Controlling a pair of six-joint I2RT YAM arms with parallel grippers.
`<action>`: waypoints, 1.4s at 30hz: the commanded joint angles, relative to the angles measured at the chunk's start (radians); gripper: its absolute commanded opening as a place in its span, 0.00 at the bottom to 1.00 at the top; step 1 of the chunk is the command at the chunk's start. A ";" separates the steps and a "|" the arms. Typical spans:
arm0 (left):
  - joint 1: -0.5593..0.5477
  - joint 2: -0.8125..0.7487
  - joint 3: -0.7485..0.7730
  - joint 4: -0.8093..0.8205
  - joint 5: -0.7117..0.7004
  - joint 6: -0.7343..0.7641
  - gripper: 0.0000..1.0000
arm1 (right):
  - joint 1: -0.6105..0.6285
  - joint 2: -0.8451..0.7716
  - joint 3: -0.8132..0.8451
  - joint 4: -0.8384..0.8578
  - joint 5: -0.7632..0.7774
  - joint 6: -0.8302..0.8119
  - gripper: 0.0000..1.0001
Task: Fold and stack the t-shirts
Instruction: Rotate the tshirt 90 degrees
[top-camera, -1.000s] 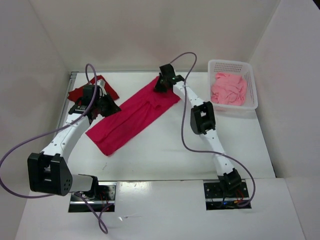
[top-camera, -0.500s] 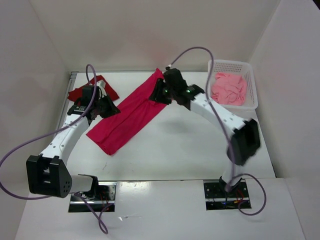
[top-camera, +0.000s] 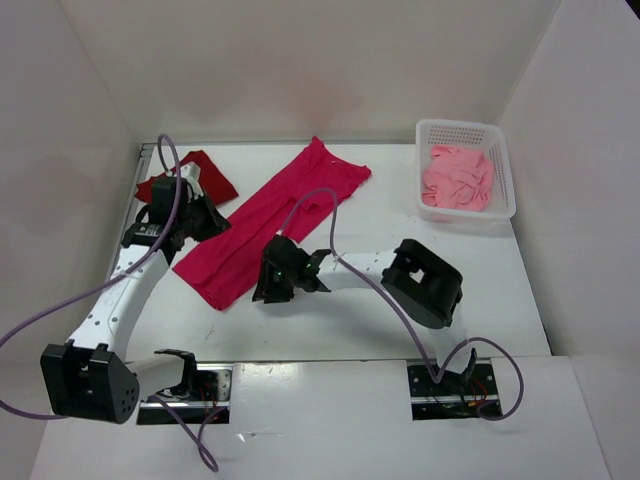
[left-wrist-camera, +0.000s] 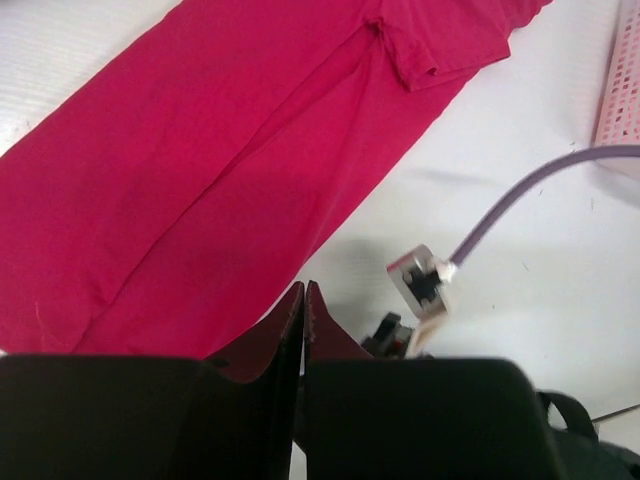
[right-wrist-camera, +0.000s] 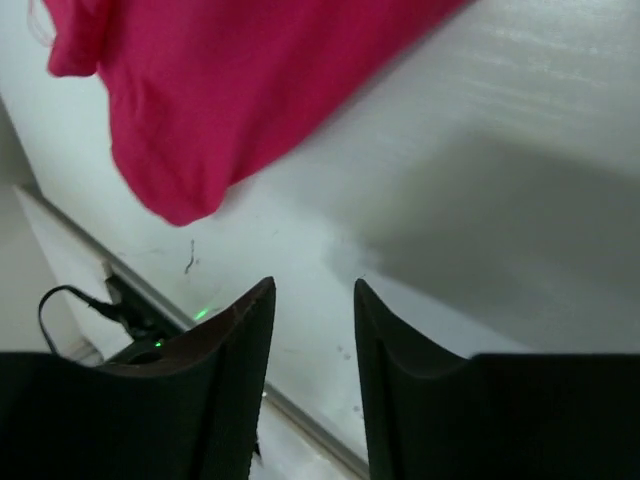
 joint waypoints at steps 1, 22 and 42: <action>0.020 -0.047 -0.024 -0.023 -0.009 0.026 0.07 | 0.004 0.018 0.077 0.145 0.015 0.092 0.44; 0.029 -0.035 -0.119 0.009 0.036 0.027 0.29 | 0.020 0.020 -0.098 0.171 0.126 0.238 0.01; -0.412 0.005 -0.289 -0.049 0.050 -0.176 0.62 | -0.206 -0.995 -0.825 -0.215 0.144 0.276 0.28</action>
